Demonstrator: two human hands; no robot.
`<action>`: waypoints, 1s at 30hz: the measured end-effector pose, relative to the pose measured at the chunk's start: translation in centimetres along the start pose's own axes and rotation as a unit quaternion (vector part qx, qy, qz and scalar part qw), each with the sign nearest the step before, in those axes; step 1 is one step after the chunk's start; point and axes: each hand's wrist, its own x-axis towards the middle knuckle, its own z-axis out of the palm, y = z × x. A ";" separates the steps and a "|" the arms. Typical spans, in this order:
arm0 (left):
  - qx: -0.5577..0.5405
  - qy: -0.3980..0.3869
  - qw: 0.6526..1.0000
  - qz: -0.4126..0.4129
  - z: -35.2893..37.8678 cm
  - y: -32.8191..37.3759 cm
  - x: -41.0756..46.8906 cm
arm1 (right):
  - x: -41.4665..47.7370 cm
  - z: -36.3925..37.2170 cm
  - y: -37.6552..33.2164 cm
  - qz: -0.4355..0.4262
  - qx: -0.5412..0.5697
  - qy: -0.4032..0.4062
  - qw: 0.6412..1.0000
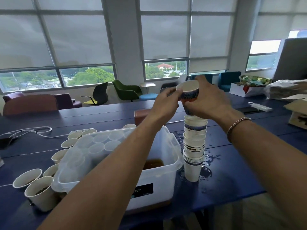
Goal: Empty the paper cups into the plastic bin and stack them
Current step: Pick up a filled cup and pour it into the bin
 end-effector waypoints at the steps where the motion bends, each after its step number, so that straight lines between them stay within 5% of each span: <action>1: 0.017 -0.012 1.000 -0.012 0.3 -0.3 -0.1 | 0.0 0.1 0.4 0.018 -0.005 -0.024 1.000; 5: 0.109 -0.077 0.990 -0.045 0.6 -1.5 -0.3 | 0.3 0.4 1.4 0.093 -0.023 -0.151 0.984; 11: 0.143 -0.016 0.988 -0.048 -3.0 -3.4 0.6 | 0.7 1.0 -1.0 0.036 0.012 -0.035 0.999; 15: 0.209 0.025 0.976 -0.058 -7.3 -5.5 1.3 | 0.5 3.2 -6.2 -0.050 0.081 -0.041 0.995; 24: 0.379 0.041 0.915 -0.129 -15.5 -12.7 2.8 | 4.9 16.4 -11.0 -0.039 0.150 -0.237 0.959; 30: 0.408 0.027 0.901 -0.144 -17.7 -14.8 4.3 | 7.7 21.8 -11.3 -0.029 0.061 -0.383 0.921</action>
